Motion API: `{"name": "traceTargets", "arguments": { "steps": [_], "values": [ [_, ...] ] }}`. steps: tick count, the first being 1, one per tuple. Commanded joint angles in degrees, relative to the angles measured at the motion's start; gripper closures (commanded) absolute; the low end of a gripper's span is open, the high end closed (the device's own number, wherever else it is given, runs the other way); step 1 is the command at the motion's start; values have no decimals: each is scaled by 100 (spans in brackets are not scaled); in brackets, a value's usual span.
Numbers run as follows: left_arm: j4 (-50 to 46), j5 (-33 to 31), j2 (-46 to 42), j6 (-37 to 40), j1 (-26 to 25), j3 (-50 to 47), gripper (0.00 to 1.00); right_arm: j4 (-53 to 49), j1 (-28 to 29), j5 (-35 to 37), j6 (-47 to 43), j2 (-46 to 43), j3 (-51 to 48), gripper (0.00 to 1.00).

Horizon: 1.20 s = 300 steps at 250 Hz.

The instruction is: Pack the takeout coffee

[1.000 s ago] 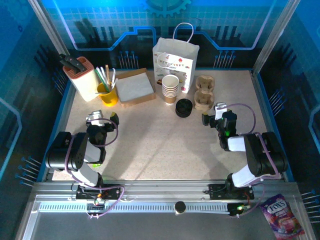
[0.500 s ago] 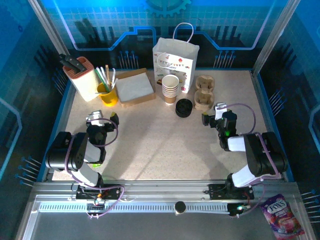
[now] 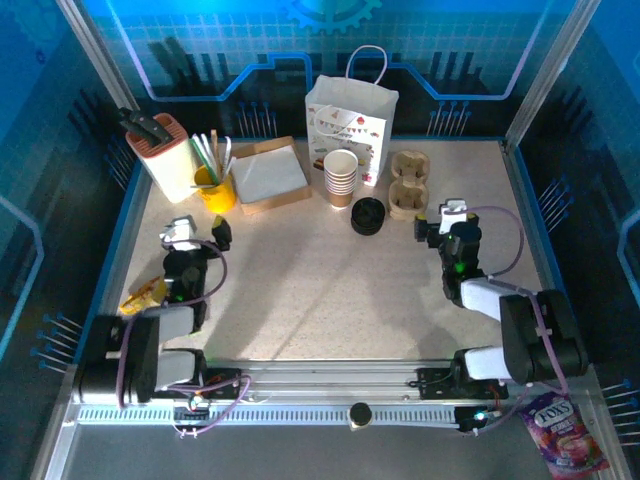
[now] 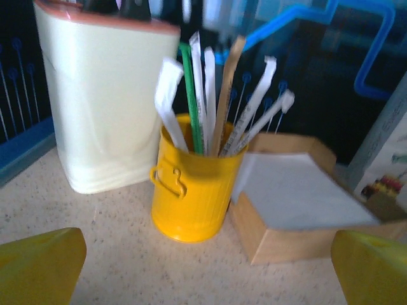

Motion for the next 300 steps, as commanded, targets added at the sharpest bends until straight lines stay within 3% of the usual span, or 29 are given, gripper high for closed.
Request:
{"name": "traceTargets", "arguments": {
  "steps": [1, 29, 84, 123, 164, 204, 300],
  "values": [
    [-2268, -192, -881, -389, 51, 469, 0, -1192, 32, 909, 784, -546, 228, 1],
    [-2483, 26, -1200, -577, 57, 507, 0, -1643, -66, 739, 1198, -955, 248, 1],
    [-3928, 911, -1292, -1045, 33, 1318, 1, -2641, -55, 283, 1399, -1993, 459, 1],
    [-5135, 931, -1241, -1450, -363, 2037, 3, -3848, 164, -144, 1466, -2321, 1135, 1],
    [-5868, 1205, -800, -1473, -917, 2791, 3, -5320, 678, -169, 1434, -1847, 2330, 0],
    [-6095, 1548, -281, -1441, -1328, 3473, 3, -5971, 1240, -223, 1336, -1342, 3205, 0],
    [-7079, 1773, 1058, -882, -2303, 5205, 4, -7538, 1695, -746, 1513, 746, 5950, 15]
  ]
}}
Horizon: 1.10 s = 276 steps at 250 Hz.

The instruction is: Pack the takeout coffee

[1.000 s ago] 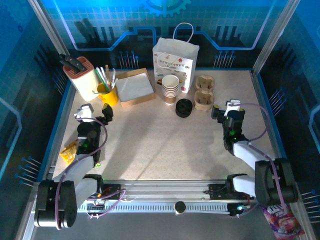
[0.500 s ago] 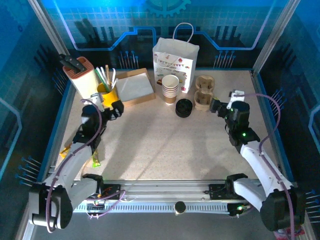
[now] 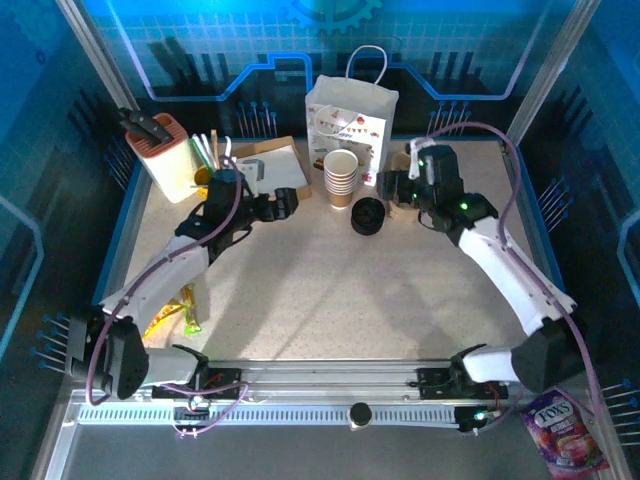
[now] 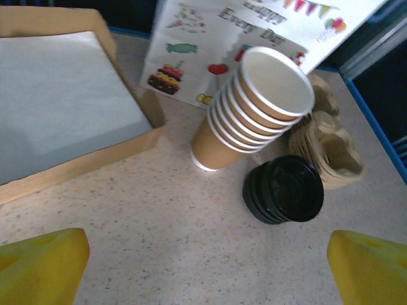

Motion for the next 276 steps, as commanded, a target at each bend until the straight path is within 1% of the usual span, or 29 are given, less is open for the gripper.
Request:
{"name": "traceTargets", "arguments": {
  "steps": [1, 64, 106, 121, 166, 203, 276],
  "values": [
    [-473, 213, 225, 295, -171, 409, 4, -848, 94, -181, 84, 571, 754, 15],
    [-706, 91, 450, 516, -316, 719, 4, -1292, 162, -173, 166, 1824, 2096, 35],
    [-818, 190, 434, 451, -360, 777, 3, -1696, 201, -186, 161, 2677, 2927, 44],
    [-874, 214, 426, 450, -375, 816, 4, -1772, 201, -201, 172, 2917, 3161, 45],
    [-1056, 123, 404, 553, -387, 885, 4, -2012, 209, -276, 190, 3722, 4023, 53],
    [-1066, 53, 365, 607, -389, 820, 4, -2258, 244, -373, 176, 4313, 4753, 58],
    [-993, -24, 266, 661, -387, 637, 3, -2676, 294, -207, 97, 5035, 5741, 67]
  ]
}}
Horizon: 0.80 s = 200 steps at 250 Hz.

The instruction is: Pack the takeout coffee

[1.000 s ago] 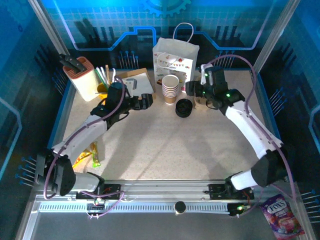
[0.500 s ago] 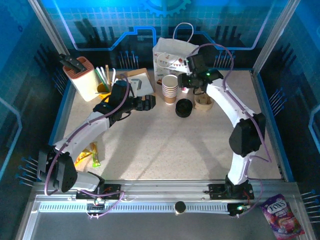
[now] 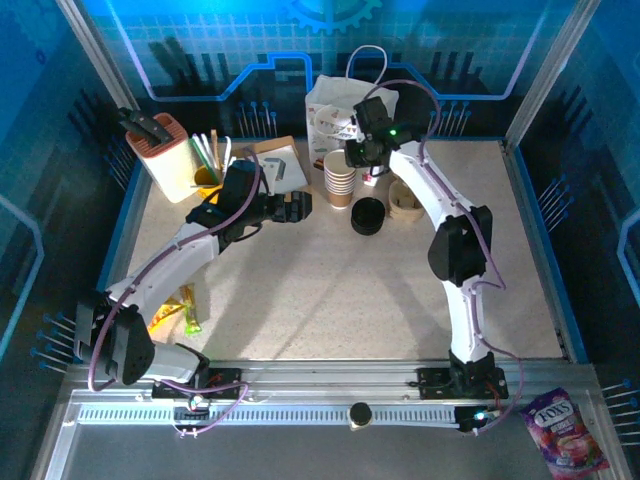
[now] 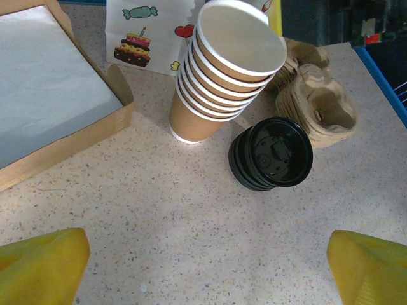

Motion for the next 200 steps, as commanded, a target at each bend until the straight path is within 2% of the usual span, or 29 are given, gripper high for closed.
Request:
{"name": "traceTargets", "arguments": {
  "steps": [1, 200],
  "values": [
    [-68, -78, -124, 167, -31, -97, 3, -381, 93, 46, -45, 234, 416, 67],
    [169, -139, -277, 220, -31, -379, 3, -480, 99, 199, -205, 456, 730, 79]
  ]
}}
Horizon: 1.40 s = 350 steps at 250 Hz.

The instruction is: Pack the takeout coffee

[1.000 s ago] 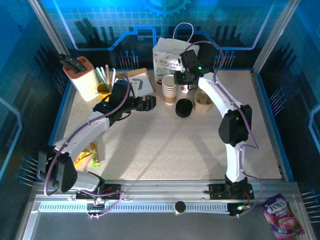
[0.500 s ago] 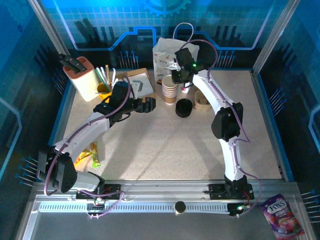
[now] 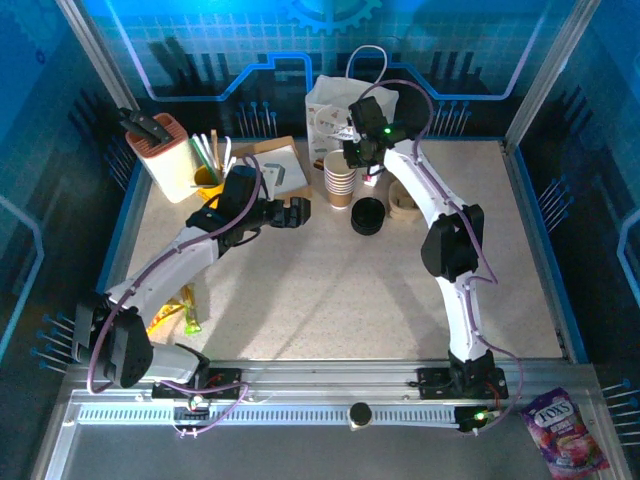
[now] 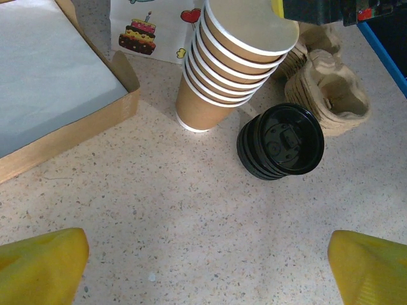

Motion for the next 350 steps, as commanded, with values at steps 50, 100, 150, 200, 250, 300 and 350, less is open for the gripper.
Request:
{"name": "traceTargets", "arguments": {
  "steps": [50, 100, 150, 200, 250, 300, 350],
  "values": [
    [149, -133, -192, 148, -26, -159, 3, -160, 53, 38, -106, 107, 232, 82],
    [201, -149, -192, 165, -26, -212, 3, -177, 44, 33, -94, 127, 238, 85],
    [226, -167, -192, 180, -31, -234, 3, -154, 49, 7, -73, 79, 224, 89],
    [246, -200, -192, 209, -27, -257, 2, -92, 44, -45, -11, -44, 188, 93],
    [247, -247, -195, 227, -23, -270, 2, 135, 36, -339, 157, -383, -2, 97],
    [313, -313, -262, 236, -26, -335, 2, 469, 20, -560, 334, -775, -373, 100],
    [380, -362, -289, 227, -20, -379, 2, 510, -17, -714, 411, -874, -380, 100]
  ]
}}
